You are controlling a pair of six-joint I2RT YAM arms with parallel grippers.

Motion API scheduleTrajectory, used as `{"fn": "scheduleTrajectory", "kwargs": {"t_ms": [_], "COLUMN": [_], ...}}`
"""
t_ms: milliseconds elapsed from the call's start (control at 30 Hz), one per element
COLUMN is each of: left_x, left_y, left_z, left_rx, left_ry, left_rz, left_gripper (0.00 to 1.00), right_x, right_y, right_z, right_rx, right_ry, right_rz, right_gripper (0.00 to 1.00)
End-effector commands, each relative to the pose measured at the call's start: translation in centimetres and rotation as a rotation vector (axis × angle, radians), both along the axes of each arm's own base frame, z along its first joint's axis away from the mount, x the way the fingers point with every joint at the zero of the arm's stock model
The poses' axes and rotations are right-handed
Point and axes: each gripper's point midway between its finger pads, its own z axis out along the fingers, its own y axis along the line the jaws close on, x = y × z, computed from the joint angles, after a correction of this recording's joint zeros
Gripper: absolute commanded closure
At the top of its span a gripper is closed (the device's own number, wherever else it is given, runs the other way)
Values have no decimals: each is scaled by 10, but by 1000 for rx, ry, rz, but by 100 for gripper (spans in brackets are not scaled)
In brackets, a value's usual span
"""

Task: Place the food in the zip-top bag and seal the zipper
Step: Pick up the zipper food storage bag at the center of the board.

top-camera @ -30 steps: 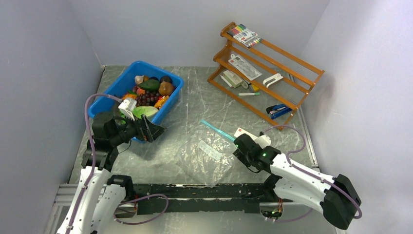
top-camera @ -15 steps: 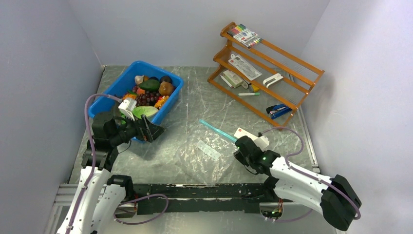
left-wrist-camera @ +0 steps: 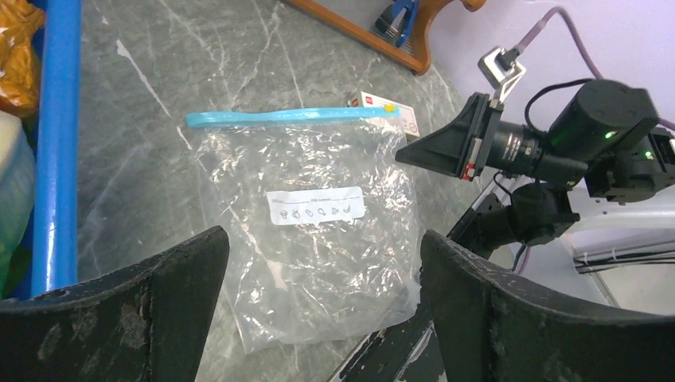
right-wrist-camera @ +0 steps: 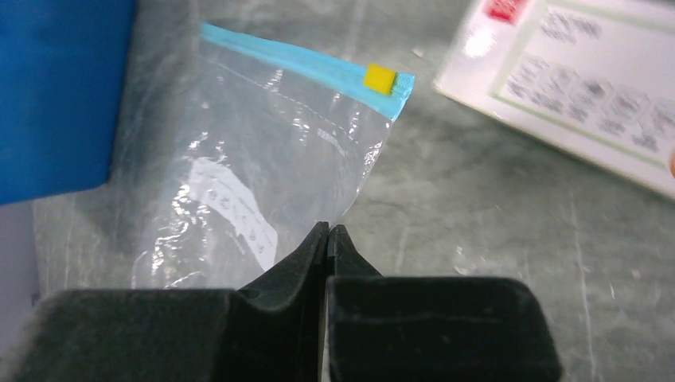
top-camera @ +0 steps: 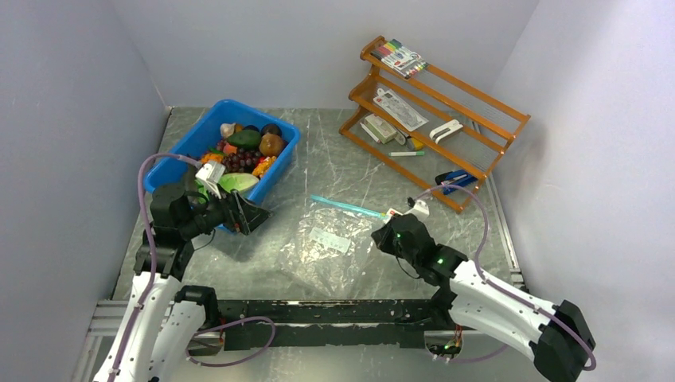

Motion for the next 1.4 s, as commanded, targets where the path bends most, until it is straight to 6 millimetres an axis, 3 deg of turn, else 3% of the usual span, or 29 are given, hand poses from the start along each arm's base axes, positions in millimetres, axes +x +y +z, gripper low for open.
{"fn": "scheduleTrajectory", "kwargs": {"t_ms": [0, 100, 167, 267, 467, 600, 700, 867, 1133, 1367], "left_x": [-5, -6, -9, -16, -23, -23, -23, -31, -45, -58], "left_y": [-10, -13, -16, -25, -33, -39, -46, -63, -98, -115], "left_z": [12, 24, 36, 57, 107, 113, 106, 99, 84, 85], "left_rx": [-18, -23, -7, -5, -11, 9, 6, -16, -17, -24], "left_ry": [-81, -168, -275, -446, -700, -760, -778, -817, -810, -849], "left_rz": [-100, -139, -189, -301, -407, -489, -531, -627, -819, -886], "left_gripper": [13, 16, 13, 19, 13, 16, 21, 16, 28, 34], "right_x": [16, 17, 14, 5, -19, -38, -49, -71, -89, -101], "right_y": [19, 28, 36, 56, 89, 106, 112, 121, 133, 136], "right_z": [56, 77, 93, 122, 175, 207, 223, 235, 230, 228], "right_rx": [-61, -127, -158, -151, -134, -64, -27, 46, 131, 163], "right_ry": [-232, -312, -368, -460, -577, -687, -760, -817, -794, -798], "right_rz": [207, 328, 428, 604, 921, 1077, 1152, 1300, 1413, 1457], "right_gripper": [100, 100, 100, 100, 100, 100, 100, 100, 100, 100]}}
